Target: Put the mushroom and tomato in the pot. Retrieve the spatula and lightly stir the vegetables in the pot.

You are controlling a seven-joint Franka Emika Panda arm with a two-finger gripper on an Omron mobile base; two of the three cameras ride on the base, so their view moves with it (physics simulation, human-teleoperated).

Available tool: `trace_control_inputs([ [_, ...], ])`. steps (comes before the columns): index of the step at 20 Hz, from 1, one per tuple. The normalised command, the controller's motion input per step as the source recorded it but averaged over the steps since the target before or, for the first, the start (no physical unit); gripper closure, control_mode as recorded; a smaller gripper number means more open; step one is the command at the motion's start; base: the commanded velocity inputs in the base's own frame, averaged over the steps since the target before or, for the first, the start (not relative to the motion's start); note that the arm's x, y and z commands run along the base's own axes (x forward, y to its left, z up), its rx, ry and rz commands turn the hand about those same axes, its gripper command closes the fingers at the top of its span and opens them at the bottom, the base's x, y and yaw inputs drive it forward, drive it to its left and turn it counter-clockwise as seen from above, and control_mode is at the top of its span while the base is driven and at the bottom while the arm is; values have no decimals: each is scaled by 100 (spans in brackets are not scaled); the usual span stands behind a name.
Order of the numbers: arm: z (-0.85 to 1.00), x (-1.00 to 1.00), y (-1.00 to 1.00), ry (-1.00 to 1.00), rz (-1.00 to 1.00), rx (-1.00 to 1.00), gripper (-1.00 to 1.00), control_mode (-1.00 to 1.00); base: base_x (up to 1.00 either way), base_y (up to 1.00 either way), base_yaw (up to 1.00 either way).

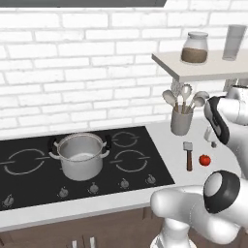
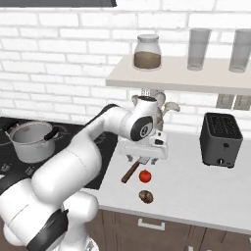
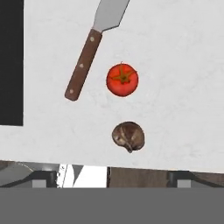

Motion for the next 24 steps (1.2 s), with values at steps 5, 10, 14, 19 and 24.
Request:
trace_control_inputs([
  [5,-67,-11,-19,11,0,0,-100,-100,0,0,0],
  [10,-71,-2,-5,3,4,-2,-100,-100,0,0,0],
  [14,-62,0,-8,0,8,-1,-100,-100,0,0,0],
  [19,-52,-2,-4,0,10,0,-100,-100,0,0,0],
  [24,-41,-12,0,0,10,0,-100,-100,0,0,0],
])
